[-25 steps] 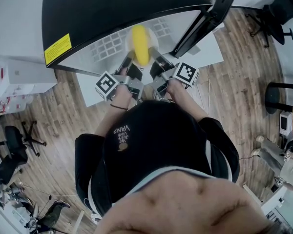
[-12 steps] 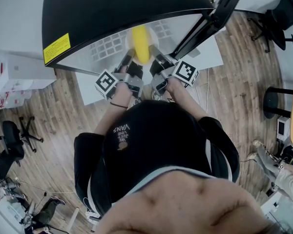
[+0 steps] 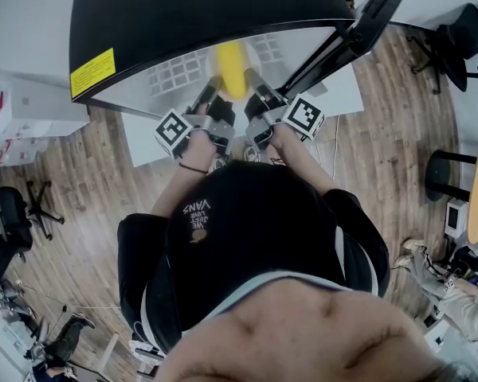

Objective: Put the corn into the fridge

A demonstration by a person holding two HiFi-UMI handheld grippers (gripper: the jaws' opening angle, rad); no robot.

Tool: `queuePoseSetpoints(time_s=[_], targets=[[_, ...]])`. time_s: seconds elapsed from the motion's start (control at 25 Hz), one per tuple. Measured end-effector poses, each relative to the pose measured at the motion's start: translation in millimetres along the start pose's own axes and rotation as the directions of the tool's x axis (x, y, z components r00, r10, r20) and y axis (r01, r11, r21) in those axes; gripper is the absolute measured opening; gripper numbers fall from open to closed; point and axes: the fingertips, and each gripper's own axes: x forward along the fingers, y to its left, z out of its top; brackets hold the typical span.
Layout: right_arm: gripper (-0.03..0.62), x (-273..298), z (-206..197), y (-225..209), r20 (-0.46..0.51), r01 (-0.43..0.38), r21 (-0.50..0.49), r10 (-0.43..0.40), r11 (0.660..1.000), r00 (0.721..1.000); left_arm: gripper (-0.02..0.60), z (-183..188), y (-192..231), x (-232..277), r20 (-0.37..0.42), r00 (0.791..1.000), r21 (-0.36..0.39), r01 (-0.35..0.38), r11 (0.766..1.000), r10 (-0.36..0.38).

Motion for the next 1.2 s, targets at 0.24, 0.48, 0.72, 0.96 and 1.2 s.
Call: queuePoseSetpoints(time_s=[0.24,0.48,0.72,0.96,1.2], targets=[[0.112,2.9,1.3,0.6,-0.008,-0.009,-0.02,0.009,1.0,1.0,0.037,1.9,-2.0,2.9,0.031,0.999,-0.039,0.01,0.999,-0.009],[0.186,2.3,3.3,4.7,-0.04,-0.018,-0.084,0.014,0.996,0.999,0.049,4.0,0.9,3.5,0.058,0.998,-0.049,0.008,0.999,-0.005],[0.186,2.0,2.8,3.5,-0.032,-0.022,-0.071,0.019,0.997,0.999,0.051,5.4,1.5,4.6,0.066,0.998,-0.083,0.009,0.996,-0.003],[0.186,2.1,2.7,3.5,-0.03,-0.018,-0.066,0.016,0.998,0.999,0.052,6.1,-2.2,5.4,0.078,0.997,-0.071,0.008,0.997,-0.003],[0.186,1.6,2.9,2.9,-0.026,-0.021,-0.067,0.02,0.998,0.999,0.054,6.6,-0.4,6.1,0.091,0.996,-0.078,-0.015,0.997,0.022]])
